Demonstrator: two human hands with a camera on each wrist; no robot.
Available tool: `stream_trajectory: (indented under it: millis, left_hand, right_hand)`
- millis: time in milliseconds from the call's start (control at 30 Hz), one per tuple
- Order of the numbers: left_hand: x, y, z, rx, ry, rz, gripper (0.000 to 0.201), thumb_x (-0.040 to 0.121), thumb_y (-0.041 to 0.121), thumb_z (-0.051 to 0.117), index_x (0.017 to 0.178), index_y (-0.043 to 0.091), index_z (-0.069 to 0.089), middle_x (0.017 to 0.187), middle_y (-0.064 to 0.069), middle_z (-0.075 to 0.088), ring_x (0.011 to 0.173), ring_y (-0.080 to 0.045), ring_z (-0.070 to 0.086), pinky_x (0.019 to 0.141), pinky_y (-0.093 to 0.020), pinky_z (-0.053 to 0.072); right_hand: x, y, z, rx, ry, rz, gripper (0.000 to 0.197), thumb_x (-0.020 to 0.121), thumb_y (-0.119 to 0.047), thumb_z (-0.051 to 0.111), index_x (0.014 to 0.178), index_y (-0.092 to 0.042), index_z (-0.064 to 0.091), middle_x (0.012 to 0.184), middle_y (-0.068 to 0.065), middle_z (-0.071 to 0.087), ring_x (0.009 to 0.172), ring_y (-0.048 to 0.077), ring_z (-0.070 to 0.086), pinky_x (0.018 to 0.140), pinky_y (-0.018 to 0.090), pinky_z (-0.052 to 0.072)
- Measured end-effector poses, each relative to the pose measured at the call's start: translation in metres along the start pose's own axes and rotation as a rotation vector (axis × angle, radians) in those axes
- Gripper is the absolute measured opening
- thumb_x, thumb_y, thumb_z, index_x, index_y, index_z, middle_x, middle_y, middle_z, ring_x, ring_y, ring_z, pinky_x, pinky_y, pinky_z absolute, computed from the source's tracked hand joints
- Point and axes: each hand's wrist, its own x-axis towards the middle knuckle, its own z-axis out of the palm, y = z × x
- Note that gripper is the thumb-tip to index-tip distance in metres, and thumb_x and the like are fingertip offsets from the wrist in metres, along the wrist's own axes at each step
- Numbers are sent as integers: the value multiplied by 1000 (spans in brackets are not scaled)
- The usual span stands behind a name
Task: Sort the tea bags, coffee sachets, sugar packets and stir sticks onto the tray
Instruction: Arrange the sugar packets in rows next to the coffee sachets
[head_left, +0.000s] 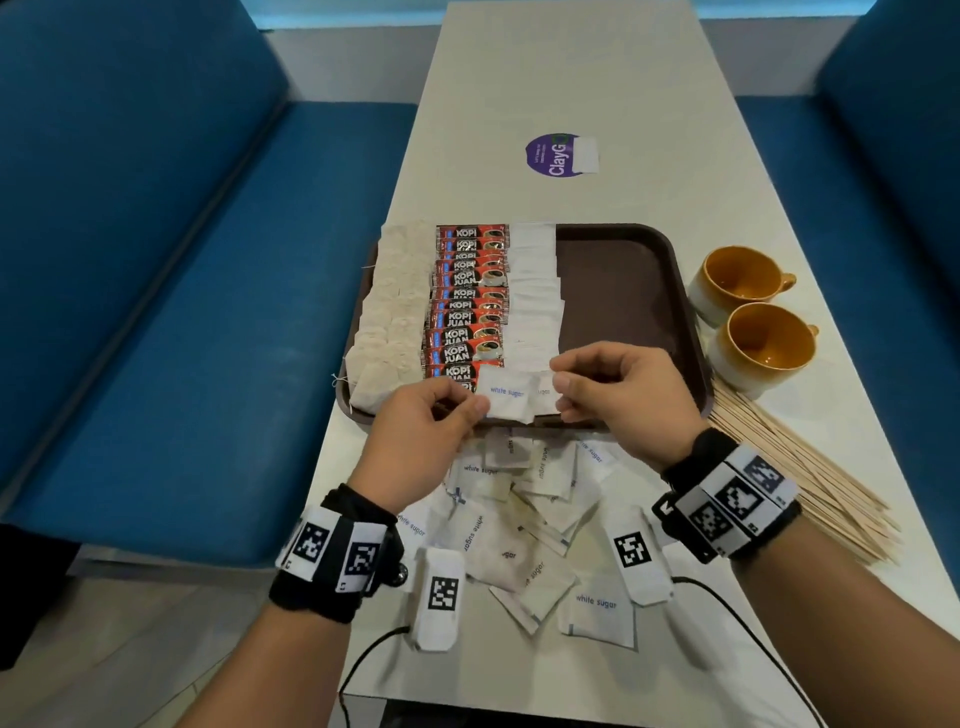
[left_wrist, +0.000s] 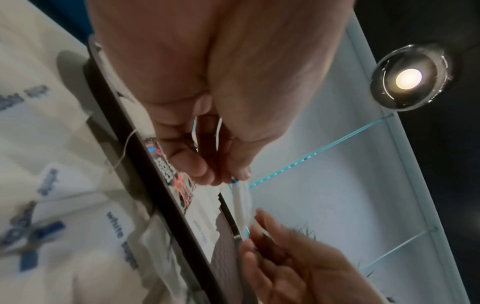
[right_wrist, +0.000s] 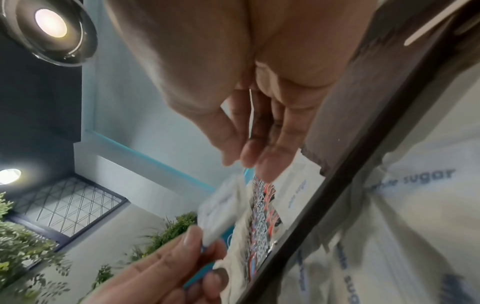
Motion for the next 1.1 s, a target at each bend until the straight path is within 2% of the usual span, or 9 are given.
stream_trajectory:
  millis: [133,233,333,433,500,600,667,933,1100]
  left_hand:
    - [2,5,11,-94,-14,43,16,96,25,71,81,19,74,64,3,68,60,-11,59,68,-33,53]
    - [5,6,17,-95,39,63,12,93,30,74,85,21,78,69,10,71,64,-6,61,68,-30,51]
    - [8,4,16,-35,39,56,9,92,28,76,85,25,80,77,10,75,74,-11,67,76,-36,57]
    - [9,3,12,137,6,102,6,93,23,74,92,28,77,70,22,66,63,3,55,65,-16,45]
    - [7,5,11,297,-53,173,13,94,22,72,105,26,73,86,23,61,76,8,53,69,-7,40]
    - [7,3,11,489,-141,238,34,94,32,70,126,28,61,121,15,57,112,-7,45,96,-22,41]
    - [5,3,15,553,-185,218,42,94,36,69,133,29,55,128,14,56,121,-13,36,100,-26,36]
    - [4,0,28,726,-261,217,56,94,49,65,145,29,50,144,13,43,123,-18,27,109,-31,30]
    - [5,0,29,747,-241,196,56,93,50,65,144,30,53,144,5,37,130,-22,24,114,-34,28]
  right_hand:
    - [11,6,10,-88,-56,12,37,81,-32,85,113,-19,71,101,12,70,86,26,72,75,42,65]
    - [11,6,10,0,-95,15,30,85,-13,81,112,-7,70,101,22,74,76,26,72,71,37,63]
    - [15,8,2,-54,-59,-14,15,87,-5,78,101,-6,73,89,14,76,72,20,68,67,32,61]
    - [27,17,-5,-196,-12,-4,9,90,-10,77,97,-15,75,86,7,78,70,16,66,69,32,57]
    - [34,23,-5,-311,-13,13,9,88,-14,79,94,-20,76,86,2,78,73,14,69,73,32,57]
    - [35,27,1,-459,-64,22,8,87,-19,80,94,-22,77,86,-2,77,81,13,73,77,28,58]
    - [34,26,5,-538,-66,18,7,89,-22,78,96,-21,77,87,-4,76,82,10,71,75,24,56]
    - [37,19,11,-712,-19,-12,29,83,-18,82,109,-25,71,95,-4,66,88,14,65,80,27,55]
    - [35,15,11,-700,75,-12,53,75,-21,89,119,-25,60,109,-5,54,96,11,58,78,22,43]
